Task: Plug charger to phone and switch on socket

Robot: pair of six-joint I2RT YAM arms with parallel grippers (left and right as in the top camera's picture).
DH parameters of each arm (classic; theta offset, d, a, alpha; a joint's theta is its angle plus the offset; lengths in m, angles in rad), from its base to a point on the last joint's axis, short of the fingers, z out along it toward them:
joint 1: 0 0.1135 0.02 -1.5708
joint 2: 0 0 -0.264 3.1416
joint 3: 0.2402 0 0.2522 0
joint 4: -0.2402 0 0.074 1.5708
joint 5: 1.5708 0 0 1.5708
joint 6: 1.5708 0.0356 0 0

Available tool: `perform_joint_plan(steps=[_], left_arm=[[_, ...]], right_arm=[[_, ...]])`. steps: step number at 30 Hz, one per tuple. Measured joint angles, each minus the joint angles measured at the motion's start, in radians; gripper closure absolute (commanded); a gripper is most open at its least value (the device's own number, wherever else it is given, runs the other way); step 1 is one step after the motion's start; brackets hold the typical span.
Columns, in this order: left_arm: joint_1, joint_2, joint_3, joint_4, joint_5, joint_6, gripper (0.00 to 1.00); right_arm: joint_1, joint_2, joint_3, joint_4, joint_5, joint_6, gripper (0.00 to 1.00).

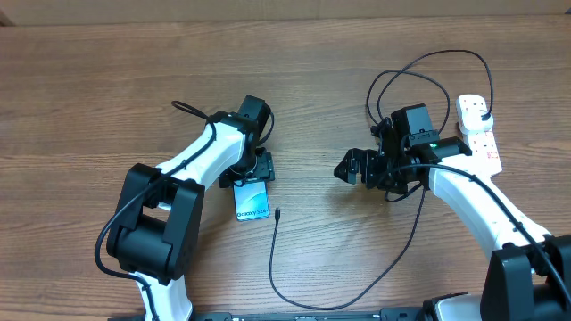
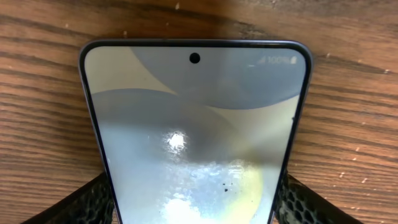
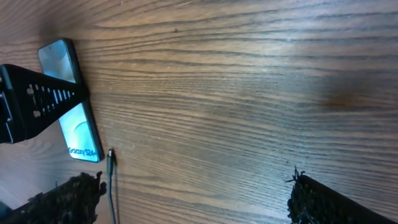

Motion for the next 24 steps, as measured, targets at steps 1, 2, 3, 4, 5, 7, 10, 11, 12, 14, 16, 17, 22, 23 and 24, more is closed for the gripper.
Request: perform_joint_plan(steps=[1, 2, 3, 4, 5, 7, 10, 11, 12, 14, 16, 17, 22, 23, 24], left_arm=[[0.000, 0.000, 0.000, 0.000, 0.001, 0.000, 0.28], [0.000, 0.000, 0.000, 0.000, 0.001, 0.000, 0.28], [0.000, 0.000, 0.000, 0.000, 0.001, 0.000, 0.28], [0.000, 0.000, 0.000, 0.000, 0.002, 0.002, 0.28], [0.000, 0.000, 0.000, -0.001, 0.003, 0.006, 0.28], [0.001, 0.000, 0.000, -0.004, 0.008, 0.028, 0.29], [0.014, -0.002, 0.000, -0.008, 0.035, 0.058, 0.29], [0.021, -0.003, 0.000, -0.011, 0.050, 0.070, 0.30], [0.032, -0.004, 0.000, -0.013, 0.072, 0.082, 0.30], [0.057, -0.005, 0.002, -0.019, 0.120, 0.104, 0.30], [0.085, -0.006, 0.004, -0.024, 0.181, 0.120, 0.30], [0.100, -0.006, 0.005, -0.028, 0.219, 0.127, 0.30], [0.150, 0.007, 0.000, -0.071, 0.442, 0.162, 0.30], [0.154, 0.013, -0.003, -0.081, 0.490, 0.175, 0.30], [0.157, 0.018, -0.007, -0.089, 0.530, 0.186, 0.29]], right_arm=[[0.002, 0.000, 0.000, 0.000, -0.006, 0.000, 0.00], [0.005, 0.000, 0.000, 0.000, -0.009, 0.000, 0.00], [0.010, 0.000, 0.000, 0.000, -0.010, 0.000, 0.00], [0.019, 0.000, 0.000, 0.002, -0.013, 0.001, 0.00], [0.030, 0.000, 0.000, 0.005, -0.014, 0.004, 0.00], [0.054, 0.000, -0.002, 0.019, -0.016, 0.023, 0.00], [0.090, 0.000, -0.016, 0.068, -0.030, 0.060, 0.00], [0.101, 0.000, -0.025, 0.090, -0.041, 0.068, 0.00], [0.112, 0.000, -0.035, 0.118, -0.055, 0.074, 0.00], [0.127, 0.000, -0.057, 0.176, -0.088, 0.081, 0.00], [0.140, 0.000, -0.087, 0.246, -0.131, 0.099, 0.00], [0.146, 0.000, -0.105, 0.287, -0.158, 0.111, 0.00], [0.162, 0.000, -0.162, 0.391, -0.238, 0.137, 0.00], [0.167, 0.000, -0.166, 0.393, -0.244, 0.139, 0.00], [0.179, 0.000, -0.169, 0.404, -0.251, 0.143, 0.00]])
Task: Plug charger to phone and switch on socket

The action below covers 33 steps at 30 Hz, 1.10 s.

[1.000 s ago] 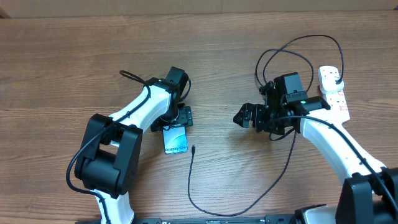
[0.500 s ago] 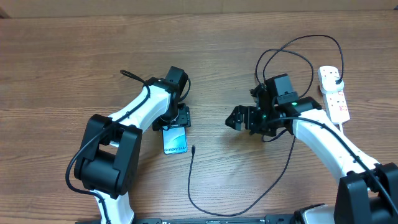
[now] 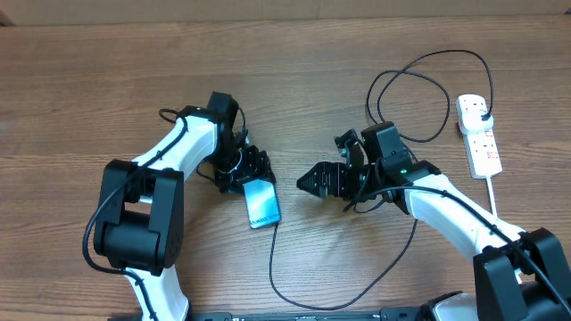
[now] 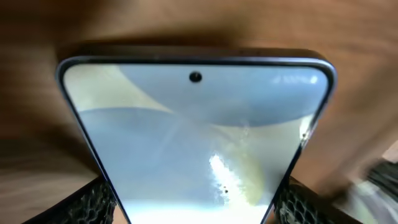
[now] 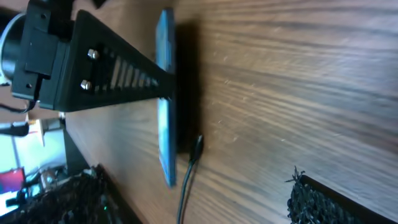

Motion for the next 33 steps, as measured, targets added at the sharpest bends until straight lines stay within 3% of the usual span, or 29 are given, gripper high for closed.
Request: perform_joint_plan(steps=[6, 15, 24, 26, 27, 29, 33], left_arm=[[-0.003, 0.031, -0.020, -0.030, 0.173, 0.079, 0.29], [-0.007, 0.042, -0.026, -0.037, 0.219, 0.122, 0.27], [-0.007, 0.042, -0.026, -0.035, 0.223, 0.138, 0.26], [-0.007, 0.042, -0.026, -0.036, 0.223, 0.145, 0.26], [-0.007, 0.042, -0.026, -0.035, 0.224, 0.146, 0.25], [-0.007, 0.042, -0.026, -0.036, 0.224, 0.149, 0.25], [-0.007, 0.042, -0.026, -0.036, 0.221, 0.149, 0.24]], right_arm=[[0.066, 0.000, -0.001, 0.032, 0.005, 0.045, 0.01], [0.151, 0.002, -0.001, 0.041, 0.095, 0.113, 0.04], [0.258, 0.053, -0.003, 0.071, 0.153, 0.150, 0.28], [0.276, 0.080, -0.003, 0.078, 0.165, 0.163, 0.38], [0.282, 0.094, -0.003, 0.082, 0.169, 0.167, 0.50], [0.291, 0.120, -0.005, 0.090, 0.173, 0.184, 0.60], [0.291, 0.130, -0.006, 0.100, 0.175, 0.193, 0.66]])
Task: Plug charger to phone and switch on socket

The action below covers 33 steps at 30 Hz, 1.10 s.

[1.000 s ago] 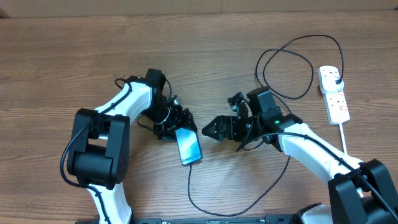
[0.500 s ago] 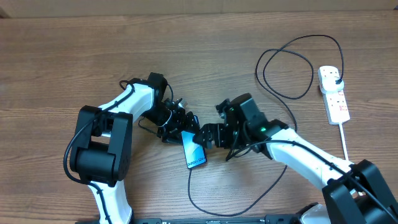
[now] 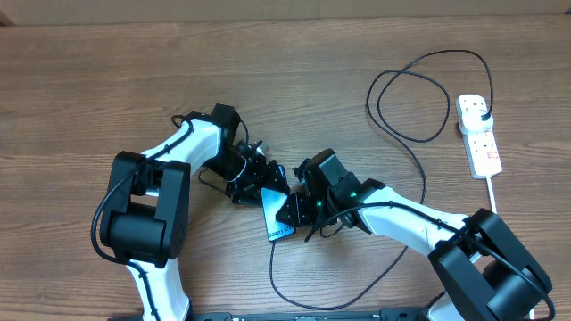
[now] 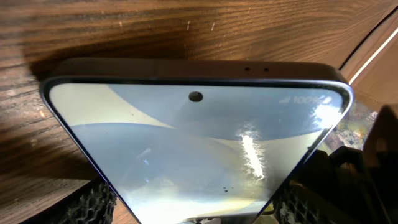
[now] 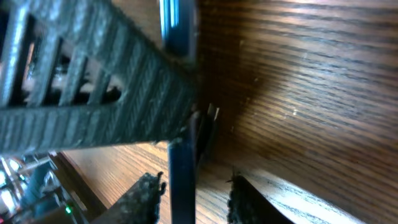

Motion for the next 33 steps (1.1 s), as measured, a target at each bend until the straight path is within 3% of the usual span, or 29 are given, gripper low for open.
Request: perform_joint_plan(steps=[4, 10, 11, 14, 20, 22, 25, 33], left_arm=[[0.000, 0.000, 0.000, 0.001, -0.005, 0.000, 0.20], [0.000, -0.001, 0.001, 0.003, -0.003, 0.003, 0.01], [0.000, -0.001, 0.001, 0.003, 0.002, 0.003, 0.00], [0.000, -0.001, 0.002, 0.004, 0.013, 0.003, 0.00], [0.000, -0.001, 0.001, 0.003, 0.013, 0.003, 0.02], [0.001, -0.001, 0.002, 0.000, 0.016, 0.008, 0.09], [0.008, 0.000, 0.000, 0.003, 0.041, 0.069, 0.12], [0.081, 0.006, 0.000, 0.016, 0.340, 0.393, 0.10]], right_arm=[[0.000, 0.000, 0.000, 0.002, 0.000, -0.001, 0.66], [0.000, 0.000, 0.000, 0.002, -0.002, 0.002, 0.77], [0.000, 0.000, 0.000, 0.002, -0.002, 0.004, 0.78], [0.000, 0.000, -0.001, 0.002, -0.002, 0.014, 0.96], [-0.006, -0.003, 0.000, 0.025, -0.043, 0.033, 0.96], [-0.013, -0.003, -0.001, 0.034, -0.057, 0.032, 0.96], [-0.050, -0.003, -0.003, 0.045, -0.097, 0.033, 0.96], [-0.198, -0.004, -0.004, 0.123, -0.239, 0.035, 0.96]])
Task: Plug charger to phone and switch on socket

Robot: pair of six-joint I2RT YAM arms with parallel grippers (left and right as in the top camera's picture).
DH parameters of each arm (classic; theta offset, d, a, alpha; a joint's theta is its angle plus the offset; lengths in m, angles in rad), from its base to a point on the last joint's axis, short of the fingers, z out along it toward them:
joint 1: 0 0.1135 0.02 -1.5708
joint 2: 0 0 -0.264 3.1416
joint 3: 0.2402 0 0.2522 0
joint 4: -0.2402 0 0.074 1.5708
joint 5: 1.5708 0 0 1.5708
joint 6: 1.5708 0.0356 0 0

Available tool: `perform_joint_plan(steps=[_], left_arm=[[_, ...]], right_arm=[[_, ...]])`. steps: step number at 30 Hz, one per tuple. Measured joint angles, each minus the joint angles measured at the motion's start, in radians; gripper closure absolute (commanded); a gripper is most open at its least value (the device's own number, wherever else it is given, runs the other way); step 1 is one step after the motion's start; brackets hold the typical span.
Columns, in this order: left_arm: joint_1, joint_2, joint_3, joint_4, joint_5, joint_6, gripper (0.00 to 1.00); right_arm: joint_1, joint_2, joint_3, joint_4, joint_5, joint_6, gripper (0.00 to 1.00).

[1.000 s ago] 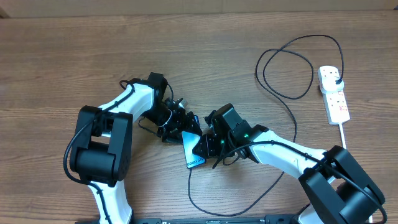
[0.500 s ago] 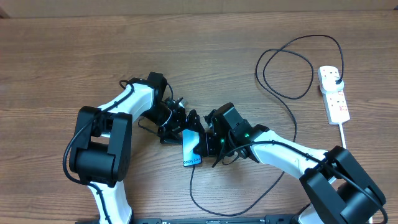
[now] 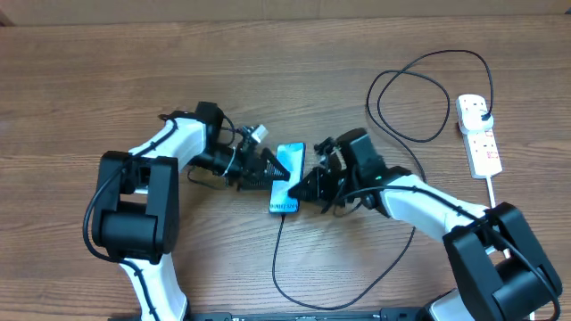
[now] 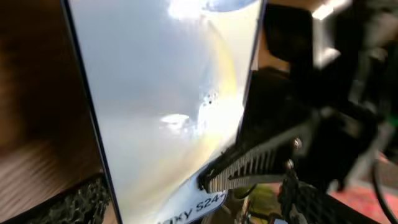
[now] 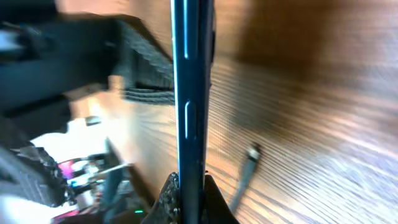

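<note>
The phone (image 3: 290, 160), its screen lit blue, is held between both grippers at mid-table. My left gripper (image 3: 272, 171) reaches it from the left. In the left wrist view the phone (image 4: 168, 81) fills the frame between my fingers (image 4: 81, 205), so the left gripper (image 4: 196, 206) looks shut on it. My right gripper (image 3: 302, 189) comes in from the right. In its wrist view the phone (image 5: 189, 93) stands edge-on, pinched by the right gripper (image 5: 188, 186). The charger plug (image 3: 282, 214) lies loose on the wood below the phone, and shows as plug (image 5: 252, 152).
The black cable (image 3: 419, 89) loops from the plug down toward the front edge, then right and up to the white socket strip (image 3: 477, 134) at the far right. The table (image 3: 89, 89) is bare wood.
The phone has moved right and up, away from the plug, and now shows its screen upward. My right gripper, then beside the phone at the plug, is now shut on the phone's edge.
First my left gripper held the phone left of centre while the right gripper stood open far to the right. Then the phone sat nearer the plug and the right gripper was closer. Later the right gripper was at the phone's lower end. Now both grippers hold the phone.
</note>
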Motion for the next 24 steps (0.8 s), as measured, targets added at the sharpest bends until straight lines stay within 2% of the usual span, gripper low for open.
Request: perform_joint_plan(steps=[2, 4, 7, 10, 15, 18, 20, 22, 24], left_arm=[[0.019, 0.002, 0.000, 0.000, 0.087, 0.079, 0.08], [0.020, 0.003, 0.000, -0.006, 0.225, 0.154, 0.12], [0.007, 0.003, 0.000, -0.009, 0.323, 0.196, 0.21], [0.004, 0.004, 0.000, -0.011, 0.364, 0.215, 0.30], [0.004, 0.004, 0.000, -0.013, 0.380, 0.231, 0.36], [0.003, 0.007, -0.001, -0.016, 0.379, 0.231, 0.41], [-0.001, 0.012, -0.004, -0.016, 0.379, 0.232, 0.49], [-0.001, 0.013, -0.009, -0.016, 0.378, 0.234, 0.63], [-0.001, 0.014, -0.011, -0.014, 0.377, 0.236, 0.72]], right_arm=[[-0.035, 0.000, -0.003, 0.057, -0.074, 0.010, 0.96], [-0.063, 0.000, -0.004, 0.130, -0.168, 0.030, 0.96], [-0.080, 0.000, -0.005, 0.173, -0.247, 0.041, 0.96], [-0.099, 0.000, -0.005, 0.178, -0.302, 0.042, 0.96], [-0.106, 0.000, -0.004, 0.160, -0.341, 0.028, 0.96], [-0.106, -0.003, 0.000, 0.094, -0.356, -0.019, 0.96], [-0.106, -0.006, 0.003, 0.050, -0.364, -0.058, 0.96], [-0.106, -0.007, 0.003, 0.027, -0.374, -0.093, 0.96], [-0.106, -0.008, 0.003, 0.024, -0.388, -0.119, 0.96]])
